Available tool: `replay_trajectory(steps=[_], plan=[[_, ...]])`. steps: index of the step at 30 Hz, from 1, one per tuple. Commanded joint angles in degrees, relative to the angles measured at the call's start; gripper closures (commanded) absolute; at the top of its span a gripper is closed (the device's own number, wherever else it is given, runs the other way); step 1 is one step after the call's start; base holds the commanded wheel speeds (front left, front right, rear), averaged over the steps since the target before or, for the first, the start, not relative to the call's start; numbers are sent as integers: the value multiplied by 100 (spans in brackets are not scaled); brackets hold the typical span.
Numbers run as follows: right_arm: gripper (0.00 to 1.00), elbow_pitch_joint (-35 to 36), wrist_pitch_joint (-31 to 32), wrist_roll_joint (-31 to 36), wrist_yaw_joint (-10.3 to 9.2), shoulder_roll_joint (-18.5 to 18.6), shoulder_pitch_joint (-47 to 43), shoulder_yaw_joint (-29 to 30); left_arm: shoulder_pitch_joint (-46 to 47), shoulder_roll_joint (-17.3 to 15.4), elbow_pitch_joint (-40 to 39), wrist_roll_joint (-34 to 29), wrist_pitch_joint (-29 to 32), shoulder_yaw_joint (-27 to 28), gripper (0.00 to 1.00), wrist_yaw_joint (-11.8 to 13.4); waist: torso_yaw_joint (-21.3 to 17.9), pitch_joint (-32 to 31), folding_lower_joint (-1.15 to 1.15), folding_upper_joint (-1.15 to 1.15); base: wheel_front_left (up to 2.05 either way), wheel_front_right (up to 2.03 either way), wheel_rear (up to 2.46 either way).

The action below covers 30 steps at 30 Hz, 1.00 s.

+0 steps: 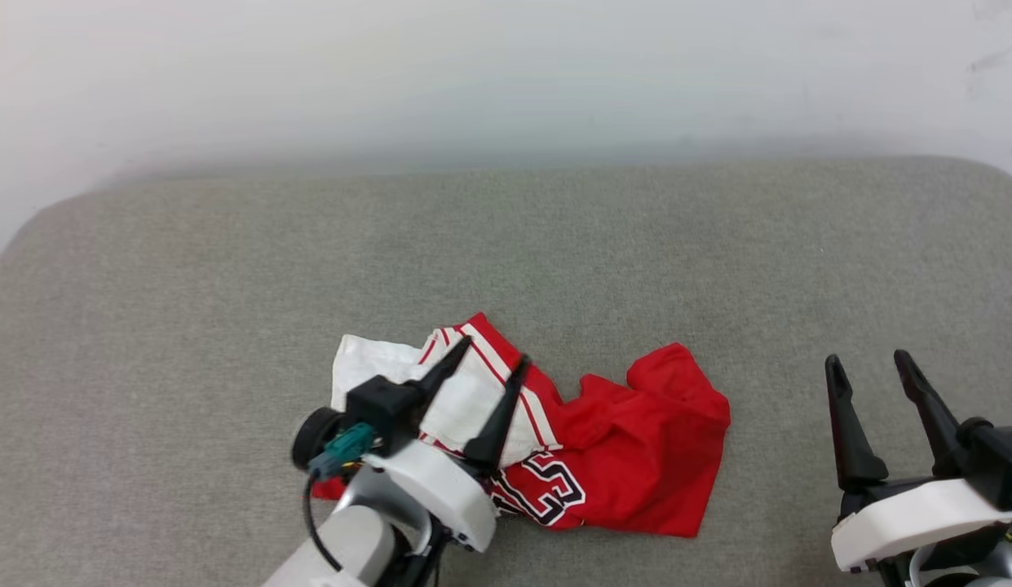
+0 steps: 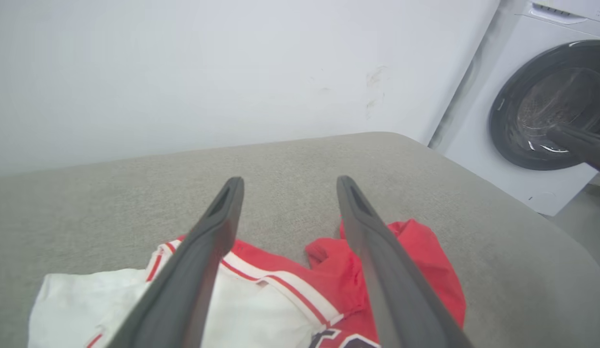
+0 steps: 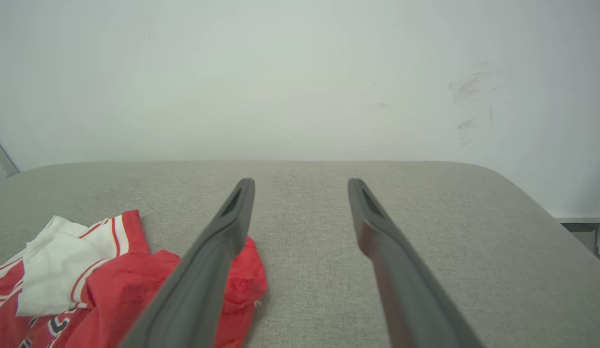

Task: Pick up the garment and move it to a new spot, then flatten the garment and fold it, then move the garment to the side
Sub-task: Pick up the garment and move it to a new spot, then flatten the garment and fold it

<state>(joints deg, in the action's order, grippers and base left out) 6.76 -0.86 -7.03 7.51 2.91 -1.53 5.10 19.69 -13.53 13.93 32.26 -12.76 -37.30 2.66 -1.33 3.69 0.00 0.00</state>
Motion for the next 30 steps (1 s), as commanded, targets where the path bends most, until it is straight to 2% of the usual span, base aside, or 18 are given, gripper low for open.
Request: replay_trajectory(steps=[1,8,14,18,26,30], plan=[[0,15,20,22,-4,-3,-61,-1,-97,-47,-52,-22,-39,70,0,62,104,-125,0,0,0,0,0],[0,135,212,109,-4,-3,-329,4,-556,-444,-265,118,-207,854,0,548,298,-392,0,0,0,0,0],[0,219,318,128,-4,-3,-480,30,-982,-886,-577,4,-236,1320,0,805,380,-474,0,0,0,0,0],[0,246,380,139,-4,-3,-553,-1,-1260,-1039,-856,-24,-242,1475,0,896,403,-504,0,0,0,0,0],[0,145,536,16,-4,-2,-551,17,-1457,-1048,-1174,-4,-227,1446,0,967,443,-478,0,0,0,0,0],[0,-47,942,-146,-4,-5,-378,-174,-1387,-1043,-1259,-24,-200,1406,0,964,484,-406,0,0,0,0,0]])
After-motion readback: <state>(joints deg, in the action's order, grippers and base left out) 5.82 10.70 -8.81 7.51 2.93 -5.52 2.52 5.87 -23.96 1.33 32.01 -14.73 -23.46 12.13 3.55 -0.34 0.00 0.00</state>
